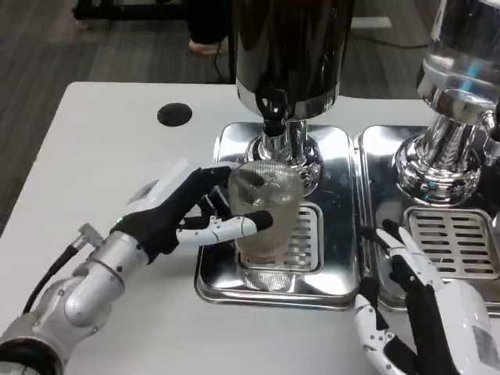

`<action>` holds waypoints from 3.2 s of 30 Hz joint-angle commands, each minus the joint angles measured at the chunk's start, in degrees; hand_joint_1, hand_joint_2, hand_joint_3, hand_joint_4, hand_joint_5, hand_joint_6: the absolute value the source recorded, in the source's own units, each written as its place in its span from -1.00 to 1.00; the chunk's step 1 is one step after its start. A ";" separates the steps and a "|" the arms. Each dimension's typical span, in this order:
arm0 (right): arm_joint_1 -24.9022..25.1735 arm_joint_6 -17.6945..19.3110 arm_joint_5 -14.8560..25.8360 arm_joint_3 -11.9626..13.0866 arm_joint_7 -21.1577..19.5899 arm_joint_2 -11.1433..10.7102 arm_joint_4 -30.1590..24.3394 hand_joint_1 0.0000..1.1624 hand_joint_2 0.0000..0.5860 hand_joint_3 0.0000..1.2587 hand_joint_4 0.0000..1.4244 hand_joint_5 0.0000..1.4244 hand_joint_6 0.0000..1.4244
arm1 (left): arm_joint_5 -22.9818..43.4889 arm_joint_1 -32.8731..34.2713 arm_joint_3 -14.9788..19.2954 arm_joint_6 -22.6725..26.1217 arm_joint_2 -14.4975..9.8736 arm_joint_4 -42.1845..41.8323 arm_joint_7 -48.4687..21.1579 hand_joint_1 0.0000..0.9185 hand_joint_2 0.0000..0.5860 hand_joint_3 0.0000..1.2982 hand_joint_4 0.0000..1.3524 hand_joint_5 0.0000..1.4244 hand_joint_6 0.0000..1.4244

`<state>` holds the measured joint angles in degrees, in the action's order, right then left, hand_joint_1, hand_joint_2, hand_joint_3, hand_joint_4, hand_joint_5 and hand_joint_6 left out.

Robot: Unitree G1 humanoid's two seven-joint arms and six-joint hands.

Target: Grasp the cup under the faucet to collect the drink, then remove the cup.

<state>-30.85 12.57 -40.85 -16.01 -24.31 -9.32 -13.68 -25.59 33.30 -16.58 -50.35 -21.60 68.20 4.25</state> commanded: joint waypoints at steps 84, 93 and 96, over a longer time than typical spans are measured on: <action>3.16 2.08 2.53 -0.53 -3.02 2.64 5.66 -0.23 0.92 -0.64 -0.86 -0.83 -0.55 | 32.53 8.61 14.22 -3.87 -9.64 -21.91 -56.91 -1.00 -0.78 -0.47 -0.53 -0.51 -0.56; 4.08 2.37 2.92 -0.59 -3.01 2.79 6.53 -0.23 0.92 -0.64 -0.86 -0.82 -0.55 | 33.15 7.64 14.04 -3.48 -9.96 -23.25 -58.17 -1.00 -0.79 -0.47 -0.51 -0.50 -0.55; 4.39 2.43 3.13 -0.52 -2.89 2.76 6.67 -0.23 0.92 -0.64 -0.86 -0.81 -0.55 | 33.25 7.29 14.09 -3.32 -10.06 -23.70 -58.26 -1.00 -0.79 -0.47 -0.51 -0.50 -0.54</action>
<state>-26.93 13.82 -38.39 -16.59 -26.80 -6.88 -7.19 7.42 41.09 -1.70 -52.92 -31.39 45.96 -52.53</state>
